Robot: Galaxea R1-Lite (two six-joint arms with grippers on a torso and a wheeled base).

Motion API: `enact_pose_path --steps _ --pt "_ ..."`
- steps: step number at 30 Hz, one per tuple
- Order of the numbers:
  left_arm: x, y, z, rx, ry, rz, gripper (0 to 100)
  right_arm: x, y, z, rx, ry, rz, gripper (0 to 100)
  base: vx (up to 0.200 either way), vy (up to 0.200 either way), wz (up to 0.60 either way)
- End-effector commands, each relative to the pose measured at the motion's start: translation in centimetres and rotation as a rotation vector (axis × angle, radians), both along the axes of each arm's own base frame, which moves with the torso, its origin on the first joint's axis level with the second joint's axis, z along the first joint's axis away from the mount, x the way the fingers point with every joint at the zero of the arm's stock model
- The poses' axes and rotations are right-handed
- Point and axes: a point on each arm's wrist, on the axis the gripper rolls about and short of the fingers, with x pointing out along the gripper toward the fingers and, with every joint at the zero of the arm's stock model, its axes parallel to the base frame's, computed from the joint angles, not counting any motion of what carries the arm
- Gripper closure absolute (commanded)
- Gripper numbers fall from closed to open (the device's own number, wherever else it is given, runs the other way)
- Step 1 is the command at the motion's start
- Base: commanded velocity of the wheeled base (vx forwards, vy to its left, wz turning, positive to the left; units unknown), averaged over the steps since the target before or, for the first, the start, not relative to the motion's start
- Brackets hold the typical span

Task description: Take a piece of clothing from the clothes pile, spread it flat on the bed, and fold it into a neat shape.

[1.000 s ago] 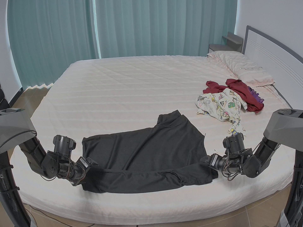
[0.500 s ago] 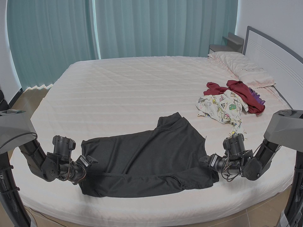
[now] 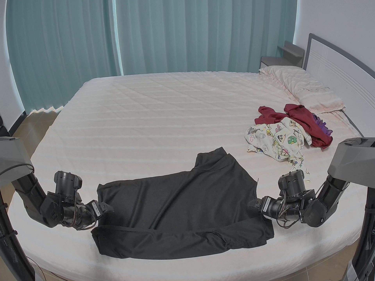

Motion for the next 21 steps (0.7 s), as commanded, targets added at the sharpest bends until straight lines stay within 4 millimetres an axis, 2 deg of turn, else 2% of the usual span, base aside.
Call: enact_pose_path --steps 1,9,13,21 --pt "-3.0 2.4 0.1 0.090 0.055 -0.042 0 -0.5 0.0 -0.2 -0.014 0.011 0.021 0 0.000 0.000 0.00" --pt "-3.3 2.1 -1.2 0.102 0.124 -0.079 0 -0.6 0.2 -0.2 -0.013 0.013 0.024 0 0.000 0.000 0.00" --pt "-3.2 0.6 -2.4 0.087 0.168 -0.110 0 -0.6 0.1 -0.3 -0.011 0.017 0.025 0 0.000 0.000 0.00" --pt "-3.1 -1.4 -3.4 0.055 0.176 -0.121 0 -0.6 0.1 -0.3 -0.007 0.018 0.021 0 0.000 0.000 0.00"
